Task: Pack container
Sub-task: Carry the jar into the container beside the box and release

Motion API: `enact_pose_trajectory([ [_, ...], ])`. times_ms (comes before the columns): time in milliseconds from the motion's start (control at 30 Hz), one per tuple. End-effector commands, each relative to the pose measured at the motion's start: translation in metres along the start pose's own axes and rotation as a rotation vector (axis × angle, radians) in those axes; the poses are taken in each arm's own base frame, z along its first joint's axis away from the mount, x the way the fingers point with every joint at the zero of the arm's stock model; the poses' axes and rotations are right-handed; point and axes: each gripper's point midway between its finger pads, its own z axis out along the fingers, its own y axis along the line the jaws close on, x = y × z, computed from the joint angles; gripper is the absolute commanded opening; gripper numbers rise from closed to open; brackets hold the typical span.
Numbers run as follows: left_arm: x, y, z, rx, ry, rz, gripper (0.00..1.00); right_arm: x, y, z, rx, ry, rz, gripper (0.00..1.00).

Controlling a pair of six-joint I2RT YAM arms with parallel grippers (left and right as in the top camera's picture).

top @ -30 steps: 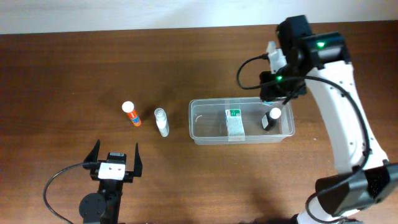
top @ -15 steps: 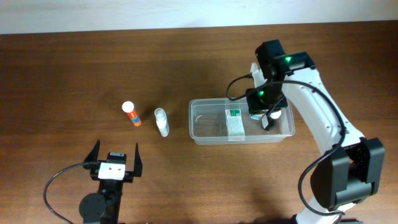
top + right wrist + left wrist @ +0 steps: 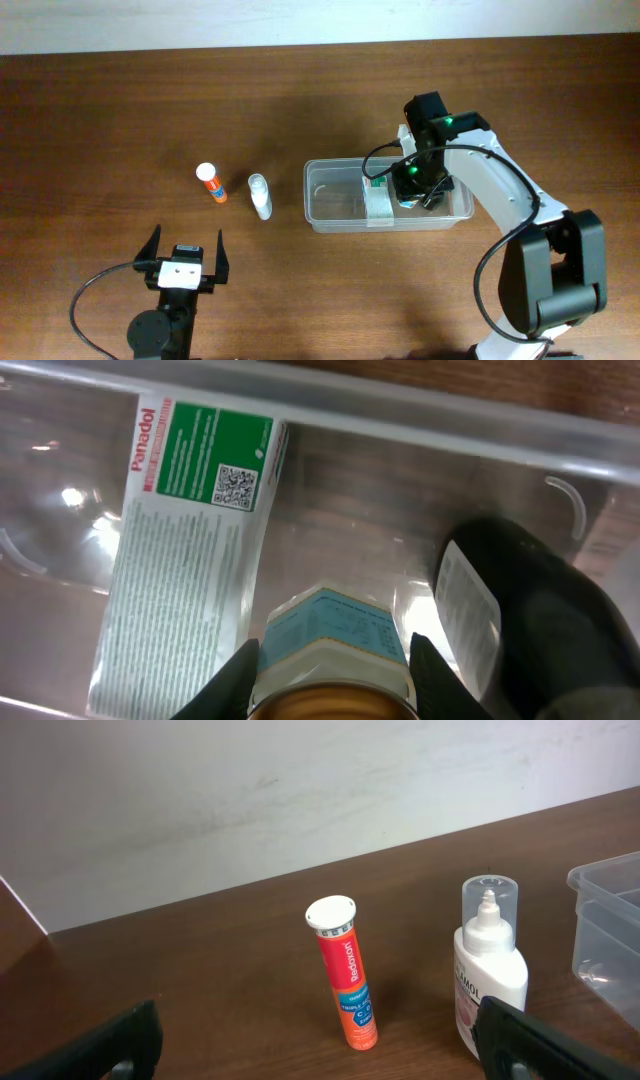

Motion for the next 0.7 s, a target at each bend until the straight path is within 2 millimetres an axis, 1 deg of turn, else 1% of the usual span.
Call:
enact_pose_trajectory([
  [0, 0.001, -0.001, 0.000, 0.008, -0.002, 0.011, 1.00, 0.003, 0.002, 0.014, -0.004, 0.036, 0.003, 0.27],
  [200, 0.001, -0.001, 0.000, 0.008, -0.001, 0.011, 1.00, 0.007, 0.004, 0.038, -0.001, 0.093, -0.002, 0.27],
  [267, 0.001, -0.001, 0.000, 0.008, -0.002, 0.011, 1.00, 0.008, 0.003, 0.041, 0.000, 0.103, 0.000, 0.36],
  [567, 0.001, -0.001, 0.000, 0.008, -0.002, 0.011, 1.00, 0.006, 0.003, 0.040, 0.003, 0.099, 0.000, 0.37],
  [667, 0.001, -0.001, 0.000, 0.008, -0.001, 0.011, 1.00, 0.000, 0.004, 0.031, 0.006, 0.086, -0.002, 0.38],
])
